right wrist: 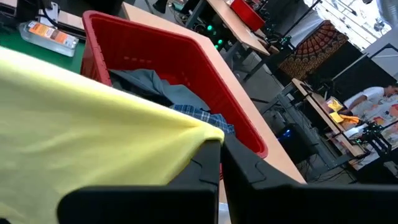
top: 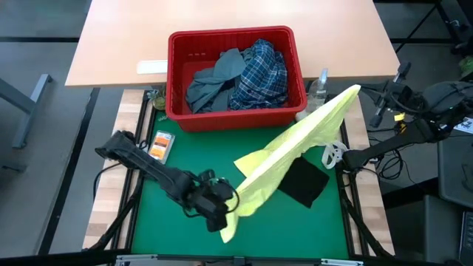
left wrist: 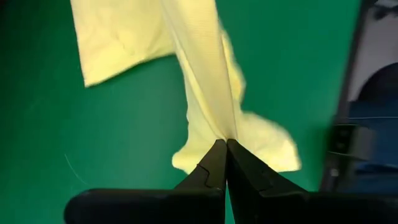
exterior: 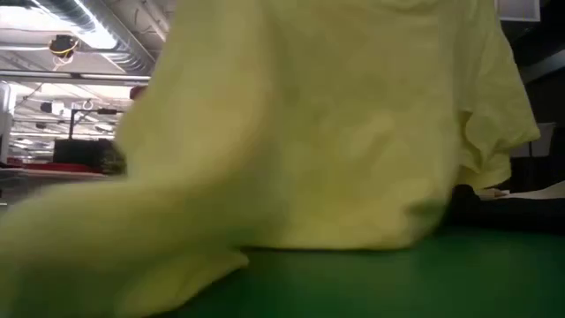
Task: Fold Laundry from Bin
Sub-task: Fold the yellow shirt
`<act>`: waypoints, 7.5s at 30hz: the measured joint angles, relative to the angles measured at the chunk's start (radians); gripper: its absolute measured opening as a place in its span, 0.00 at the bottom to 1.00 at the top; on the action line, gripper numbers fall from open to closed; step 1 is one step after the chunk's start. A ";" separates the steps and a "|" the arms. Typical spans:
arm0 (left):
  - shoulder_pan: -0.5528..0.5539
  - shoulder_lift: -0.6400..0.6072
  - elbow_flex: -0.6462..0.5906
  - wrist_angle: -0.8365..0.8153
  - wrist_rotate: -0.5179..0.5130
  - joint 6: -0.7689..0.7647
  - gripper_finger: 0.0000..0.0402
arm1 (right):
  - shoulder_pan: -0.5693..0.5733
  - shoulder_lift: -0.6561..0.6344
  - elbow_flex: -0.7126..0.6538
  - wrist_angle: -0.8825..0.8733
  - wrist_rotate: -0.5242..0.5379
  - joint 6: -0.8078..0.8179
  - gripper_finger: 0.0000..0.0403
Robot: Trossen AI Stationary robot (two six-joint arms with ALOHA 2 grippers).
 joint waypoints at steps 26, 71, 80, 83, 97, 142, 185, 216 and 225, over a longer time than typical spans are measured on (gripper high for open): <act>0.214 0.289 0.000 0.130 -0.242 0.600 0.34 | 0.000 0.000 0.001 -0.044 0.002 0.000 0.01; 0.619 0.285 -0.430 0.902 0.132 0.771 0.14 | 0.000 0.000 0.001 -0.058 -0.068 0.000 0.01; 0.560 0.206 -0.378 0.594 0.087 0.748 0.01 | 0.000 0.002 0.001 -0.057 0.028 0.000 0.01; 0.531 0.136 -0.346 0.405 0.064 0.744 0.01 | 0.000 0.010 0.001 -0.055 0.122 0.000 0.01; 0.282 -0.219 -0.311 -0.159 0.072 0.404 0.00 | 0.000 0.159 0.000 0.228 0.131 -0.146 0.01; -0.437 -0.303 -0.312 -0.406 0.376 -0.678 0.00 | -0.446 0.827 0.000 0.444 -0.800 -0.386 0.21; -0.463 -0.302 -0.312 -0.394 0.154 -0.726 0.00 | 0.168 0.784 -0.466 0.149 -0.459 -0.249 0.67; -0.463 -0.302 -0.312 -0.394 0.153 -0.725 0.00 | 0.120 0.785 -0.799 0.559 -0.397 -0.251 0.32; -0.464 -0.302 -0.312 -0.395 0.091 -0.721 0.00 | 0.111 0.775 -0.657 0.395 -0.466 -0.250 0.05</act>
